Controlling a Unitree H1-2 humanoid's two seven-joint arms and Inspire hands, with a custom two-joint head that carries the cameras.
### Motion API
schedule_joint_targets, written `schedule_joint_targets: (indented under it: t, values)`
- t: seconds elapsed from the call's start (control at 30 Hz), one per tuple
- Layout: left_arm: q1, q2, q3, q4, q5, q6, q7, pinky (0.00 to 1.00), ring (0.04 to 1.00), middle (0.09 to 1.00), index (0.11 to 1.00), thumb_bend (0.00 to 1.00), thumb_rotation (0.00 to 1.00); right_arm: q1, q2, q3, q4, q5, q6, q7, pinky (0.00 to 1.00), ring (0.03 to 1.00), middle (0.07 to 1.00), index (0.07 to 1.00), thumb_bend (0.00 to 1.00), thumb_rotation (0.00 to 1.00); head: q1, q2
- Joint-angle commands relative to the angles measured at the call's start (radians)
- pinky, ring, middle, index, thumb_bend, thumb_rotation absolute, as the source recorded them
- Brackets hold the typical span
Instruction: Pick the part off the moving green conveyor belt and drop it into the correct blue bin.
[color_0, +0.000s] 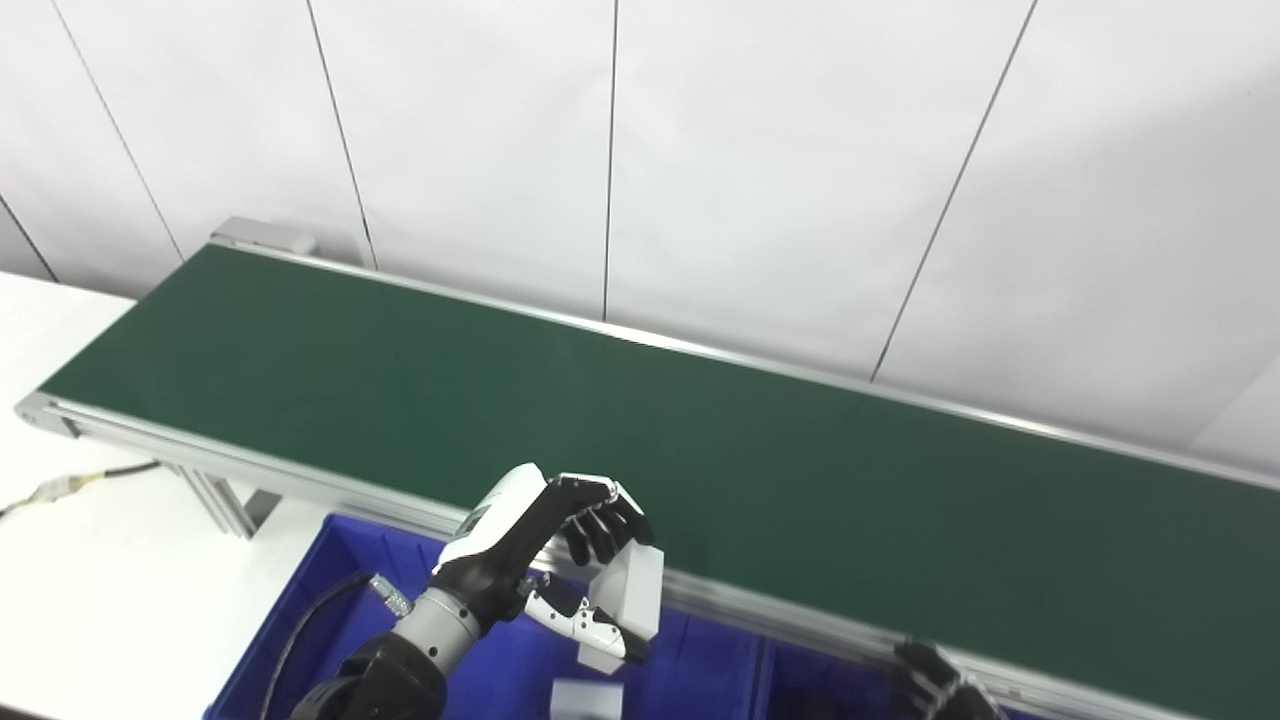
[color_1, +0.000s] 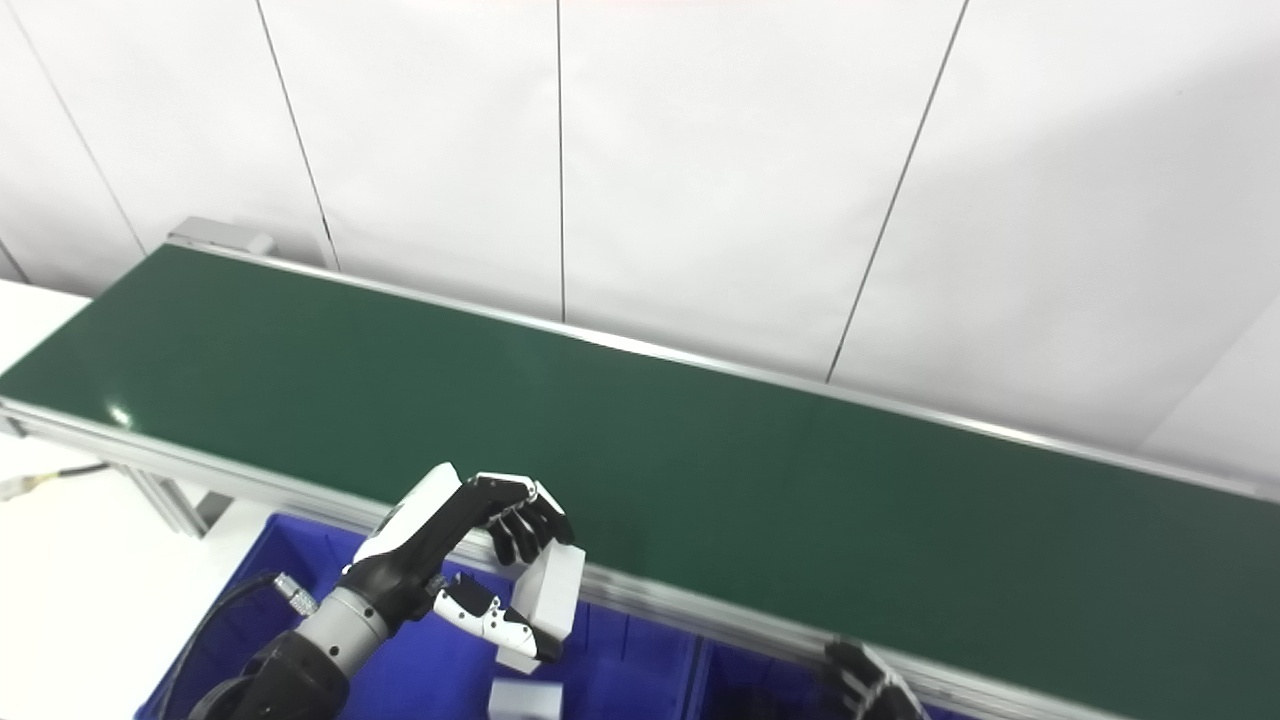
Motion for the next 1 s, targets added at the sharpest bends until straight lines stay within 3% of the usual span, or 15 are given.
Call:
schedule_joint_targets:
  t: [0.0, 0.13, 0.47, 0.7, 0.97]
  values:
    - [0.013, 0.020, -0.013, -0.006, 0.056, -0.070, 0.056, 0.37, 0.431, 0.478, 0.507, 0.50, 0.00, 0.001, -0.003, 0.008, -0.037, 0.012, -0.026, -0.003, 0.72, 0.768, 0.817, 0.786, 1.00, 0.30, -0.007, 0.030]
    - [0.044, 0.039, -0.043, 0.009, 0.125, -0.104, 0.080, 0.30, 0.387, 0.478, 0.531, 0.50, 0.00, 0.004, -0.009, 0.027, -0.070, 0.010, -0.026, -0.026, 0.72, 0.768, 0.814, 0.797, 1.00, 0.32, -0.015, 0.086]
    - [0.057, 0.054, -0.086, 0.098, 0.264, -0.175, 0.178, 0.26, 0.361, 0.479, 0.540, 0.50, 0.00, 0.001, -0.035, 0.077, -0.116, 0.028, -0.025, -0.060, 0.74, 0.776, 0.806, 0.784, 0.98, 0.28, -0.032, 0.145]
    - [0.032, 0.054, -0.088, 0.132, 0.300, -0.164, 0.191, 0.25, 0.354, 0.472, 0.540, 0.50, 0.00, 0.010, -0.052, 0.109, -0.152, 0.049, -0.012, -0.090, 0.74, 0.780, 0.807, 0.788, 0.98, 0.28, -0.029, 0.187]
    - [0.009, 0.043, -0.094, 0.176, 0.367, -0.146, 0.213, 0.23, 0.349, 0.466, 0.542, 0.50, 0.00, 0.015, -0.064, 0.140, -0.175, 0.062, 0.001, -0.121, 0.72, 0.773, 0.806, 0.790, 0.98, 0.28, -0.025, 0.205]
